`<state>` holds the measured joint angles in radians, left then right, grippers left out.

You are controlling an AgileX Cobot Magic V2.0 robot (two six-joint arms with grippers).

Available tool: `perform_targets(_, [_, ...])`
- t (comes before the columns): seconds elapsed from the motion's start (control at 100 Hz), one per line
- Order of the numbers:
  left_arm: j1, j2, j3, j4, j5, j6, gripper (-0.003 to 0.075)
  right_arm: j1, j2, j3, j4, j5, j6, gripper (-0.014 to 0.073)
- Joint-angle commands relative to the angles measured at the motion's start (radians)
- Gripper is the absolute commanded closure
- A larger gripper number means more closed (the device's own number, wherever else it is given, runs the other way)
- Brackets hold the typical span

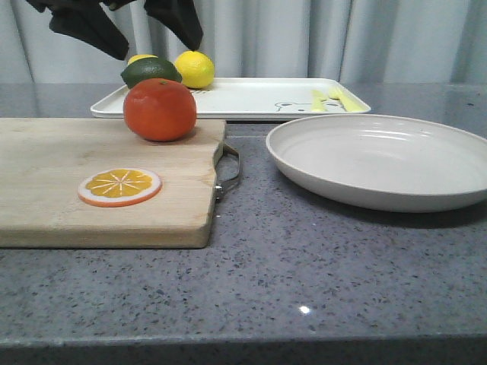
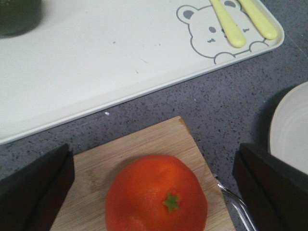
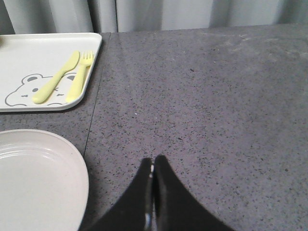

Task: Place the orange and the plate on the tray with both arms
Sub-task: 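Lower the left gripper over the orange and close on it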

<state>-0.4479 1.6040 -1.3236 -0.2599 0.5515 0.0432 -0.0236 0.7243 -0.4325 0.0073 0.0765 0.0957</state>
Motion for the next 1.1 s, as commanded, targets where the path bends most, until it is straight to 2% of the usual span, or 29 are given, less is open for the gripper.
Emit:
perform_targets(0.0, [-0.008,-0.007,-0.073,-0.023,0.011,-0.004,0.0079,0.0,0.003,-0.038,-0.013,-0.084,0.0,0.0652])
perform_targets(0.56, [-0.008,0.048,-0.094,-0.034,0.127,-0.007,0.008,0.0,0.003,-0.038,-0.013,-0.084,0.0,0.0652])
perform_targets(0.82, [-0.008,0.062,-0.094,-0.034,0.135,-0.007,0.0083,0.0,0.003,-0.038,-0.013,-0.084,0.0,0.0652])
perform_targets(0.92, [-0.008,0.062,-0.094,-0.034,0.135,-0.007,0.0112,0.0,0.003,-0.038,-0.013,-0.084,0.0,0.0652])
perform_targets(1.09, [-0.008,0.062,-0.094,-0.034,0.138,-0.007,0.0233,0.0,0.003,-0.038,-0.013,-0.084,0.0,0.0652])
